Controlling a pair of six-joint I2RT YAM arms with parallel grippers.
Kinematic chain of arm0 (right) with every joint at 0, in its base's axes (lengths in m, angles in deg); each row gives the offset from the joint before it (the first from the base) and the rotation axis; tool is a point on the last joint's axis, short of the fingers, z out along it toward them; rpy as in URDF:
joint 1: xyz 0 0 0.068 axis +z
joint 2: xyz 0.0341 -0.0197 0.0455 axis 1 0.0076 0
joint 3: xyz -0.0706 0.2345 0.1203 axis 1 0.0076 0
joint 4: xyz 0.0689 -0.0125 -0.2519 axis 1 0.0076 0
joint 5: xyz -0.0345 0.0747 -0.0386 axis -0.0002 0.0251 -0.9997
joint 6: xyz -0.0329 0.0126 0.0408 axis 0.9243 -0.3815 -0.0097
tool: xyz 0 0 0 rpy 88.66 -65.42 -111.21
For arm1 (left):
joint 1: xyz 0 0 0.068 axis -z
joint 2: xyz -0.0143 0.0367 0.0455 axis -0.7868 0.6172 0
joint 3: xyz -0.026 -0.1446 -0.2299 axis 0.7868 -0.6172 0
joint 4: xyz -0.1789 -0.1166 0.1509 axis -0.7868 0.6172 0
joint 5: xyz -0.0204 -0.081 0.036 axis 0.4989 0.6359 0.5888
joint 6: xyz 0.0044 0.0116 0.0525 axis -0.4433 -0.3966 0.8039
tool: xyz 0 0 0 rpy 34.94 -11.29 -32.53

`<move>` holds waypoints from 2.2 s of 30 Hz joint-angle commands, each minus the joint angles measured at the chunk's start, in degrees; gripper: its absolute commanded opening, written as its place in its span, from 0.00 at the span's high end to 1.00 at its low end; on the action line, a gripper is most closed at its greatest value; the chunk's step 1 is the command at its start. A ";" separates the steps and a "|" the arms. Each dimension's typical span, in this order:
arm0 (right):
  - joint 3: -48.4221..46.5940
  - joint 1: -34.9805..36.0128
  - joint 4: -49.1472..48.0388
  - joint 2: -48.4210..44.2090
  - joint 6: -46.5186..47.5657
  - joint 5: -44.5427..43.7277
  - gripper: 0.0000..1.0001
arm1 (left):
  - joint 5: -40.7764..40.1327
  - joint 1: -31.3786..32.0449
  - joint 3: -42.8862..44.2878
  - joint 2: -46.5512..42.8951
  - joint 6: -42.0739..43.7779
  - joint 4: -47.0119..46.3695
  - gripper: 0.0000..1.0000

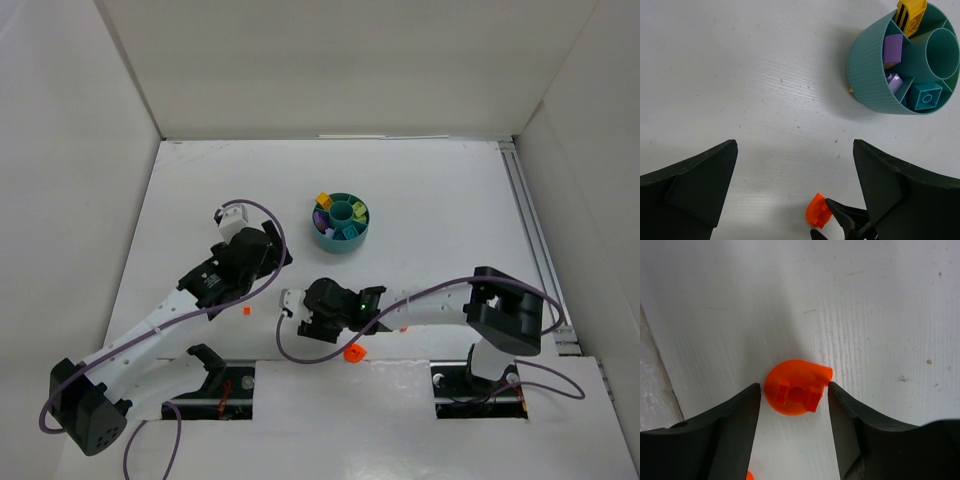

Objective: Sort the legos into containers by color

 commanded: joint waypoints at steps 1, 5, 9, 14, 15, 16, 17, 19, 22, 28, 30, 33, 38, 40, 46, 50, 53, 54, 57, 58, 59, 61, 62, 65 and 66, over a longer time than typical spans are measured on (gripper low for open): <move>-1.39 0.52 3.18 -2.72 -0.83 -0.71 0.39 | -1.44 -0.13 -0.53 -0.26 -0.59 -0.06 0.00; -1.92 0.52 3.72 -4.40 -0.83 -2.02 0.41 | -1.44 -0.13 -0.53 -0.26 -0.59 -0.06 0.00; -1.92 0.52 3.72 -4.92 -0.83 -2.02 0.48 | -1.44 -0.13 -0.53 0.27 -0.59 -0.06 0.00; -3.14 0.52 4.85 -1.77 -0.83 -2.55 0.27 | -1.44 -0.13 -0.53 0.80 -0.59 -0.06 0.00; -3.15 0.52 4.86 -1.76 -0.83 -3.07 0.17 | -1.44 -0.13 -0.53 0.80 -0.59 -0.06 0.00; -3.15 0.52 4.86 -0.98 -0.83 -3.08 0.15 | -1.44 -0.13 -0.53 0.80 -0.59 -0.06 0.00; -3.75 0.52 4.86 -0.36 -0.83 -3.08 0.15 | -1.44 -0.13 -0.53 0.80 -0.59 -0.06 0.00; -3.76 0.52 4.86 0.17 -0.83 -3.08 0.15 | -1.44 -0.13 -0.53 0.80 -0.59 -0.06 0.00; -4.28 0.52 4.86 1.48 -0.83 -3.08 0.21 | -1.44 -0.13 -0.53 0.80 -0.59 -0.06 0.00; -4.29 0.52 4.86 2.63 -1.45 -2.55 0.36 | -1.44 -0.13 -0.53 0.80 -0.59 -0.06 0.00; -4.29 0.52 5.38 2.63 -1.45 -2.55 0.41 | -0.91 -0.13 -0.53 0.80 -0.06 -0.06 0.00; -4.29 0.52 5.39 2.63 -1.98 -1.15 0.50 | -0.91 -0.13 -0.53 0.80 -0.06 -0.06 0.00; -4.81 -0.01 7.14 2.11 -1.98 0.16 0.56 | -0.38 -0.13 -0.53 0.27 -0.06 -0.06 0.00; -4.82 -0.71 7.76 2.11 -1.98 2.35 0.53 | -0.38 -0.13 -0.53 0.27 -0.06 -0.06 0.00; -9.12 -2.03 15.31 3.25 -2.59 2.37 0.50 | 0.67 -0.13 -0.53 0.27 -0.06 -0.06 0.00; -9.74 -3.26 16.90 3.78 -3.65 1.23 0.53 | 0.67 -0.13 -0.53 0.27 0.47 -0.06 0.00; -9.13 -3.26 16.37 3.25 -3.65 1.23 0.63 | 1.20 -0.13 -0.01 0.88 0.47 -0.06 0.00; -9.12 -3.26 15.50 3.25 -3.65 2.53 0.68 | 1.20 -0.13 0.60 0.88 0.47 -0.06 0.00; -9.12 -3.26 14.36 3.25 -3.12 3.25 0.73 | 1.20 -0.13 0.61 1.93 0.99 -0.06 0.00; -9.12 -3.26 14.35 3.25 -3.12 3.25 0.73 | 1.20 -0.13 0.61 1.94 0.99 -0.06 0.00; -9.12 -3.26 14.35 3.25 -3.12 3.25 0.77 | 1.20 -0.13 0.61 1.94 0.99 -0.06 0.00; -9.12 -3.26 14.35 3.25 -2.60 3.25 0.80 | 1.20 -0.13 0.61 1.94 0.99 -0.06 0.00; -9.12 -3.26 14.35 3.25 -2.59 3.25 0.83 | 1.20 -0.13 0.61 1.94 0.99 -0.06 0.00; -9.12 -3.26 14.35 2.02 -2.59 2.64 0.83 | 1.20 -0.13 0.61 1.94 0.99 -0.06 0.00; -9.12 -3.26 14.87 1.41 -2.59 2.63 0.83 | 1.20 -0.13 0.61 1.94 0.99 -0.06 0.00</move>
